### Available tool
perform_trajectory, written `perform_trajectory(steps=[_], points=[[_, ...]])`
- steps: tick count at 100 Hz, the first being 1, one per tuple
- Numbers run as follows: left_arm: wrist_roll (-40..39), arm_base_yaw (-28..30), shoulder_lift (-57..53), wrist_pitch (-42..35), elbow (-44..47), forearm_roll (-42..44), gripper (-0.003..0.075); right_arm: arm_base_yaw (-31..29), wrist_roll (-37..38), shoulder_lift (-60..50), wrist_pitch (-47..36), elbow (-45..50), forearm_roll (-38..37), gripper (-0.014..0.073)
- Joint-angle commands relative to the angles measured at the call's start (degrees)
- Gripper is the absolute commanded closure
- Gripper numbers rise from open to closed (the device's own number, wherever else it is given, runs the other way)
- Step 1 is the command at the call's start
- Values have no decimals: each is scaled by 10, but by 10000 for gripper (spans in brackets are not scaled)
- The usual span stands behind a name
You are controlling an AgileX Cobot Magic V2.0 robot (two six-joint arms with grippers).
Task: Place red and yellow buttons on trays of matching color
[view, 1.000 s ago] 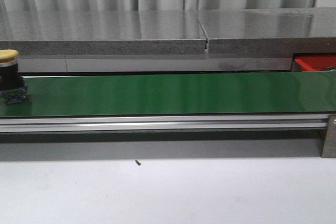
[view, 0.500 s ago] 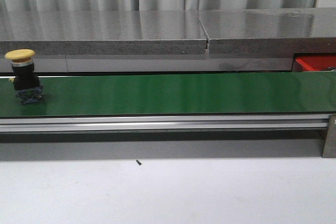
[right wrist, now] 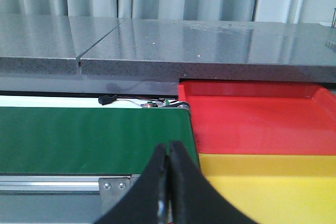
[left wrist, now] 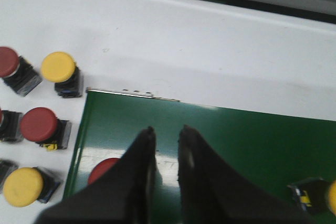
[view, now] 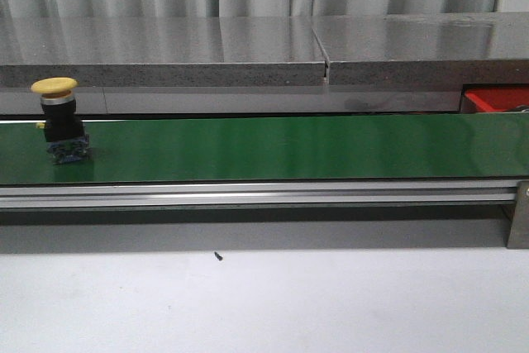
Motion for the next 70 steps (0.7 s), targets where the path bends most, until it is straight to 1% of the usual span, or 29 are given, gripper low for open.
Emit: perform_trajectory(steps=[1, 35, 70], points=[[5, -26, -50, -43, 10, -14, 739, -2, 0, -10, -42, 0, 1, 708], [5, -131, -155, -111, 116, 31, 739, -2, 0, -10, -42, 0, 1, 708], [1, -230, -246, -150, 190, 33, 739, -2, 0, -10, -42, 0, 1, 708]])
